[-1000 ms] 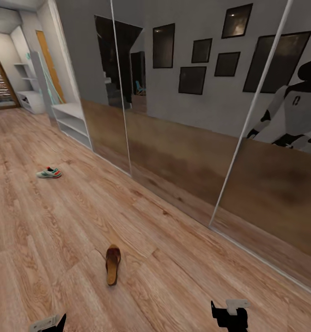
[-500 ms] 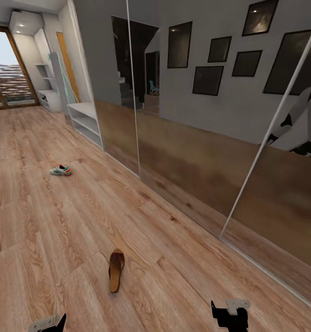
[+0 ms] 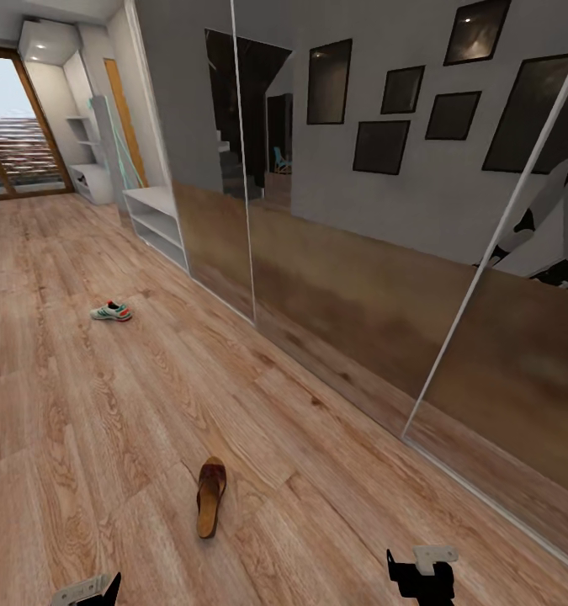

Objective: Pick up the two gym shoes and the two sandals from the corridor floor and place them onto the hallstand (shoe rack) in the corridor, making sure they are on the rack and not on the floor. Arrange them so the two gym shoes are next to each other and the two sandals are next to each other.

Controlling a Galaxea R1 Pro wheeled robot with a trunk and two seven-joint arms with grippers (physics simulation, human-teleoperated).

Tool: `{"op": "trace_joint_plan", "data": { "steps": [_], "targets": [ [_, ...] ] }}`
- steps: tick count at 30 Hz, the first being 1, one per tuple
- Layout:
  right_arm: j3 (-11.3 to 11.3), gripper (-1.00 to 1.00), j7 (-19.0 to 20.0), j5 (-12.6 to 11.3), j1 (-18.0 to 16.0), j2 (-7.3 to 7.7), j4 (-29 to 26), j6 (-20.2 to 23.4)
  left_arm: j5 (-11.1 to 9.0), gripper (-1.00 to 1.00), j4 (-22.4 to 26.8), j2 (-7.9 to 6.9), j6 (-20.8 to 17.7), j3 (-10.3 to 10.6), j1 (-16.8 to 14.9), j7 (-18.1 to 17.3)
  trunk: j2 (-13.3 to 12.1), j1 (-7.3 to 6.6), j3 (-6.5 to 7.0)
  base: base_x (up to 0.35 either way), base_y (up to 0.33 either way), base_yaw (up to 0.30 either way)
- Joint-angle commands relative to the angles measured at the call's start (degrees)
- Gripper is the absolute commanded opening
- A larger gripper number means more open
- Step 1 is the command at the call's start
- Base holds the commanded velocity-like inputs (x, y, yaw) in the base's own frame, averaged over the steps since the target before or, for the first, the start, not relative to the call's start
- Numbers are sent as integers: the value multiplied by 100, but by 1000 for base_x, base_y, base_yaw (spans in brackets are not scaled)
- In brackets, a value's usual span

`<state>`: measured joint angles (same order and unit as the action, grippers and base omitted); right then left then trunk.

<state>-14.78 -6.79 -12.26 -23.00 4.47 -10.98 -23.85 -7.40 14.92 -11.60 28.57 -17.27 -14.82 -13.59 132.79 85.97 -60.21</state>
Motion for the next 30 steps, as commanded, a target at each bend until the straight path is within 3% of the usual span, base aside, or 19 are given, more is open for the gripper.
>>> {"op": "trace_joint_plan", "data": {
  "steps": [1,12,23,30],
  "targets": [
    [-50,100,-24,-45,-3,2,1,-14,-60,100,-7,0,3,-11,-4,-56,2,-1,-5,3,-2,1],
    [-57,100,-16,-40,-3,-29,0,-14,-60,100,-7,0,0,-13,-4,-55,2,-1,-5,1,0,0],
    [-52,100,-16,-41,-3,-28,-1,-14,-60,100,-15,0,0,-13,-4,-56,2,-1,-5,296,0,9],
    [-52,100,-16,-45,-3,-27,-1,-14,-60,100,-16,0,0,-13,-4,-56,2,-1,-5,209,0,177]
  ]
}}
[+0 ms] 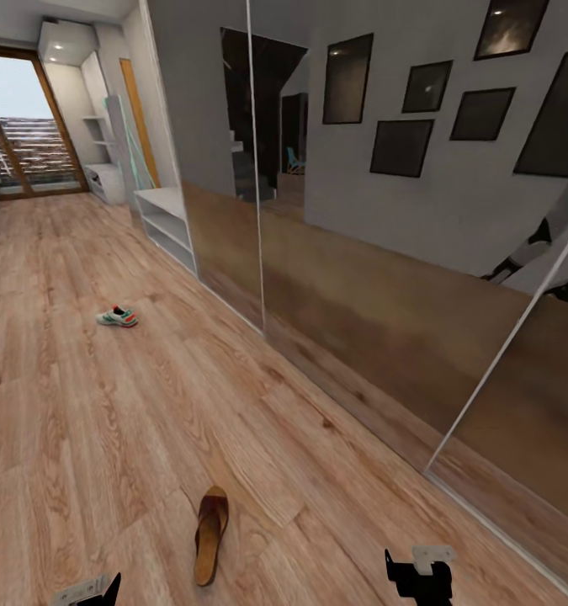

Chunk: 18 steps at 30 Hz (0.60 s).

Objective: Pick up the two gym shoes and the two sandals from the corridor floor and place them onto the hallstand (shoe rack) in the corridor, making sure they are on the rack and not on the floor. Arrange them so the two gym shoes are next to each other and the two sandals are next to each other.

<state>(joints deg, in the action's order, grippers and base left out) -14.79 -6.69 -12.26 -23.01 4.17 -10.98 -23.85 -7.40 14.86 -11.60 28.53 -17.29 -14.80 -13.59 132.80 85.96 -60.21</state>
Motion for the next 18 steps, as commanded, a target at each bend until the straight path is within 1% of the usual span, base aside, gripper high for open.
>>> {"op": "trace_joint_plan", "data": {
  "steps": [1,10,13,18],
  "targets": [
    [-50,100,-25,-46,-1,4,-1,-14,-60,100,-9,0,5,-11,-5,-56,2,0,-5,90,0,241],
    [-50,100,-25,-48,-1,3,-1,-14,-53,100,-9,0,4,-3,-5,-56,2,0,-5,28,0,259],
    [-50,100,-25,-49,-1,4,-4,-14,-27,100,-7,0,4,15,-5,-59,2,0,-5,6,0,144],
    [-52,100,-16,-55,-1,5,-16,-13,24,100,-6,21,-13,44,-12,-64,2,0,-5,3,0,61]
  ]
}}
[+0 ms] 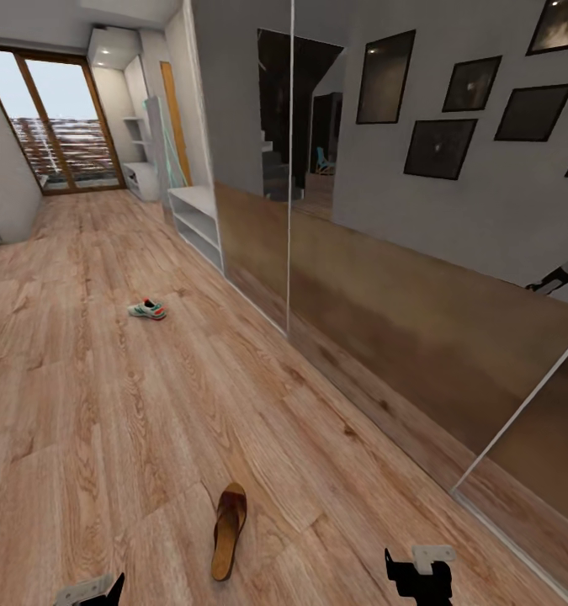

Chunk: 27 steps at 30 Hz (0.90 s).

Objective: Pick up the two gym shoes and the two sandals from the corridor floor and place them onto the hallstand (shoe rack) in the corridor, making sure they are on the rack and not on the floor. Arrange them so the two gym shoes are next to each other and the two sandals are next to each other.

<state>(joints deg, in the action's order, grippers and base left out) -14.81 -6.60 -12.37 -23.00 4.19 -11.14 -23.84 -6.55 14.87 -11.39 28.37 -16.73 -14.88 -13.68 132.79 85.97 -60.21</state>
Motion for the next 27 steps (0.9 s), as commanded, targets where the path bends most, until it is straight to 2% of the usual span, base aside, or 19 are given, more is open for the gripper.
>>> {"op": "trace_joint_plan", "data": {
  "steps": [1,8,11,14,15,18,19,23,24,27],
  "targets": [
    [-48,100,-24,-43,-3,3,-5,-14,-47,100,-2,11,-3,-2,-10,-58,2,-1,-5,1,0,30],
    [-41,100,-8,58,-6,-9,-254,7,142,100,20,143,-97,114,-85,-54,2,-1,-5,1,0,13],
    [-41,100,16,265,-8,-12,-656,53,274,100,29,180,-158,142,-214,-49,2,-1,-5,0,0,4],
    [-38,100,98,568,-10,-13,-1165,190,448,100,24,209,-332,160,-444,-47,2,-1,-5,0,0,2],
    [-36,100,173,769,-10,-14,-1510,361,603,100,21,227,-529,167,-607,-47,2,-1,-5,0,0,1],
    [-30,100,284,1000,-11,-14,-2001,736,859,100,22,249,-904,169,-838,-45,2,-1,-5,0,0,0],
    [-27,100,339,1092,-11,-14,-2317,1027,1001,100,25,259,-1134,166,-979,-43,2,-1,-5,0,0,0],
    [-24,100,399,1188,-11,-15,-2897,1564,1165,100,32,285,-1428,162,-1216,-40,2,-1,-5,0,0,0],
    [-23,100,441,1226,-11,1,-3386,1916,1247,100,37,334,-1546,161,-1387,-39,2,-1,-5,0,0,0],
    [-29,100,578,1244,-10,30,-3686,2078,1286,100,40,360,-1589,163,-1461,-43,2,-1,-5,0,0,0]
  ]
}}
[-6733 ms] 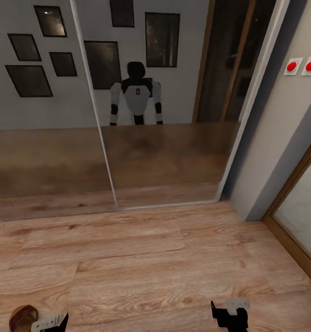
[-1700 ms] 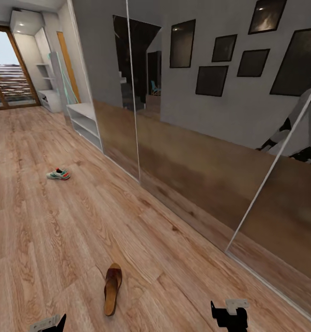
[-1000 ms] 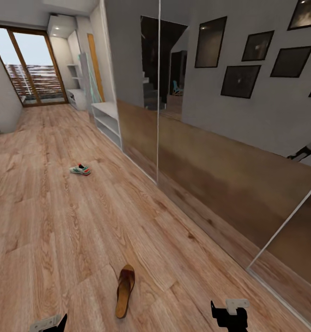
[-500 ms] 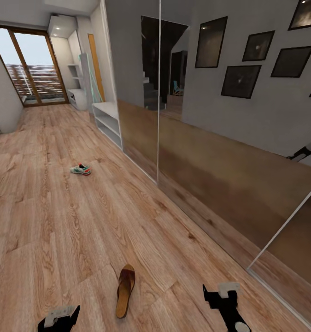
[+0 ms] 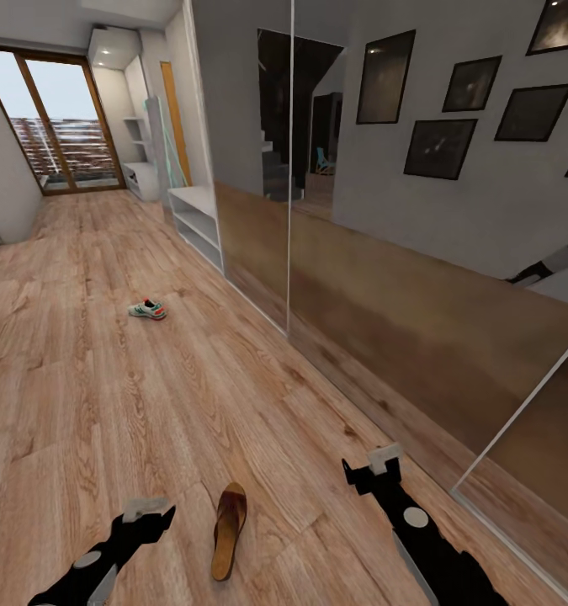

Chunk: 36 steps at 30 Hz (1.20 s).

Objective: Pick up the two gym shoes and the two sandals from the corridor floor and place them onto the hallstand (shoe rack) in the corridor, making sure they are on the rack and not on the floor. Arrange them so the two gym shoes are next to each other and the two sandals are next to each other.

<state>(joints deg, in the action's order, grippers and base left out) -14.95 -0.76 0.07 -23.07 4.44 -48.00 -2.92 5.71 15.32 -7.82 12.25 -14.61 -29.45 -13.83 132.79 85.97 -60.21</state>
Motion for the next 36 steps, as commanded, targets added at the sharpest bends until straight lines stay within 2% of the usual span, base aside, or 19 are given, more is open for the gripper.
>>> {"op": "trace_joint_plan", "data": {
  "steps": [1,3,4,5,30,33,36],
  "targets": [
    [-16,100,120,17,-1,16,-68,27,70,100,-4,8,15,-46,-22,-29,2,-1,-5,0,0,0],
    [-16,100,343,32,2,26,-83,60,81,100,-9,12,10,-40,-35,-31,2,-1,-5,7,0,0],
    [13,100,607,36,3,34,-48,88,92,100,-17,15,6,-38,-34,-32,2,-1,-5,218,0,0],
    [24,100,661,39,4,40,-34,89,93,100,-19,16,7,-40,-30,-32,2,-1,-5,134,0,0],
    [43,100,702,9,4,32,-92,134,89,100,-12,22,0,-32,-17,-43,2,-1,-5,15,0,0],
    [39,100,701,3,4,23,-229,212,89,100,-12,24,-2,-4,-17,-46,122,65,-58,0,0,0],
    [11,100,701,-4,4,-11,-795,609,89,100,-12,22,-9,204,-22,-43,242,131,-112,0,0,0]
  ]
}}
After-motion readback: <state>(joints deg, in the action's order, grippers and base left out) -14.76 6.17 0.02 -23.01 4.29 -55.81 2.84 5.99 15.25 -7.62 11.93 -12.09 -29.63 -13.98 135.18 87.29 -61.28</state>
